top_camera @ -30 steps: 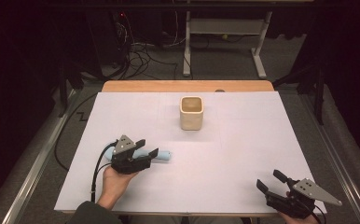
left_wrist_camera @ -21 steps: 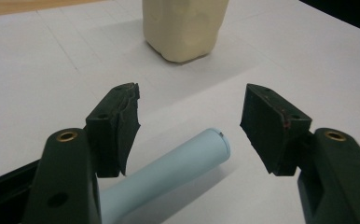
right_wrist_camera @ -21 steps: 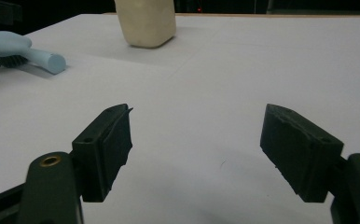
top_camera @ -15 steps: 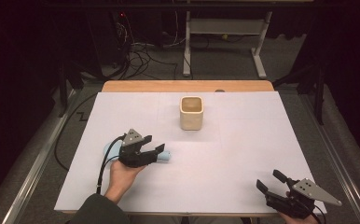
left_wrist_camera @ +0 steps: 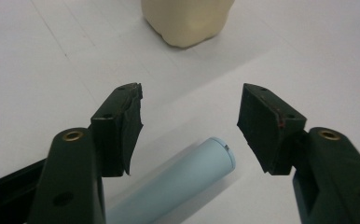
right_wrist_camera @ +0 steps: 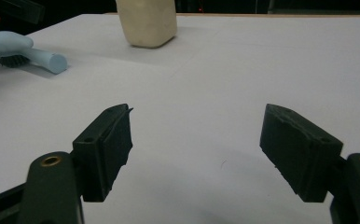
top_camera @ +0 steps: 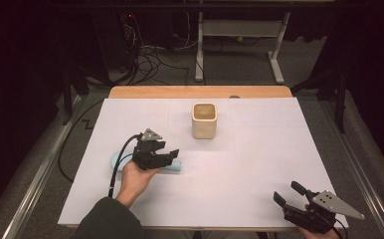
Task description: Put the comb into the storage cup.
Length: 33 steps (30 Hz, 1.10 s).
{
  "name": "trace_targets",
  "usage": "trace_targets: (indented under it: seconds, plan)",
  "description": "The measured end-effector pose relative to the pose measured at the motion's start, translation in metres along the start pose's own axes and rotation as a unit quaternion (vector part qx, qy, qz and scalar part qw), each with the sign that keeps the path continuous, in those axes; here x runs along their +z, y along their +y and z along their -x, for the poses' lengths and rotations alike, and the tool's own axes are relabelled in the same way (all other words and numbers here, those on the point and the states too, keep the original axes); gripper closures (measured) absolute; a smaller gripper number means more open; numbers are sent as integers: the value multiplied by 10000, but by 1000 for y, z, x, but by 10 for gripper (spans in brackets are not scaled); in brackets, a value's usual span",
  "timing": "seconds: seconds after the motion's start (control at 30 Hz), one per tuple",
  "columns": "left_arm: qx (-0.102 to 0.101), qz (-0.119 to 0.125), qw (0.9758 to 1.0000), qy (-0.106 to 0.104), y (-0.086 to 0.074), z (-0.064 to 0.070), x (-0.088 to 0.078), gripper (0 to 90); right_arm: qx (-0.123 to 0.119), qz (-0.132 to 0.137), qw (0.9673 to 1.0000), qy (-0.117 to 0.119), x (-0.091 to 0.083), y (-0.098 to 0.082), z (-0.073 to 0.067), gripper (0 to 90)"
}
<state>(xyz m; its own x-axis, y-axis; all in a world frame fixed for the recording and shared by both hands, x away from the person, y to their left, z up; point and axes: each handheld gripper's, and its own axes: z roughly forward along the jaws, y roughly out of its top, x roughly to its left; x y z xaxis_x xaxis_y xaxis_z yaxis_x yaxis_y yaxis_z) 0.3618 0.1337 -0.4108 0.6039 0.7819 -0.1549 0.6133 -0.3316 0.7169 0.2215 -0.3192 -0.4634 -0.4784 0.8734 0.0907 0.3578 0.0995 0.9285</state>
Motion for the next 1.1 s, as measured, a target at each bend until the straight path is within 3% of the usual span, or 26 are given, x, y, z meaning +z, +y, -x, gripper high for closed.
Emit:
trace_targets:
  seconds: [0.13,0.3,0.53,0.63,0.7,0.73,0.8,0.9,1.03,1.1]
  plan:
    - [34,-264,9996,6,6,-1,2,439,-5,1,10000,5,0,0,0,257]
    - [171,-629,9977,169,17,-1,5,493,-7,-1,10000,9,0,0,0,258]
    - [83,-943,9954,159,26,-1,9,574,-23,-2,10000,11,0,0,0,258]
    - [81,-1155,9932,116,29,-2,13,633,-24,-8,10000,12,0,0,0,259]
    - [86,-1420,9898,102,30,-3,19,663,-33,-19,10000,20,0,0,0,260]
    - [86,-1420,9898,102,30,-3,19,678,-33,-19,10000,20,0,0,0,260]
    - [151,-1655,9859,187,28,-3,26,715,-79,-21,10000,-15,0,0,-1,269]
    - [234,-1694,9849,272,28,-2,29,765,-87,-24,10000,-5,0,0,-1,269]
    - [221,-1879,9817,189,27,-1,36,864,-91,-14,10000,-16,0,0,-1,271]
    - [226,-1899,9814,178,27,-2,38,892,-90,-16,10000,-14,0,0,-1,271]
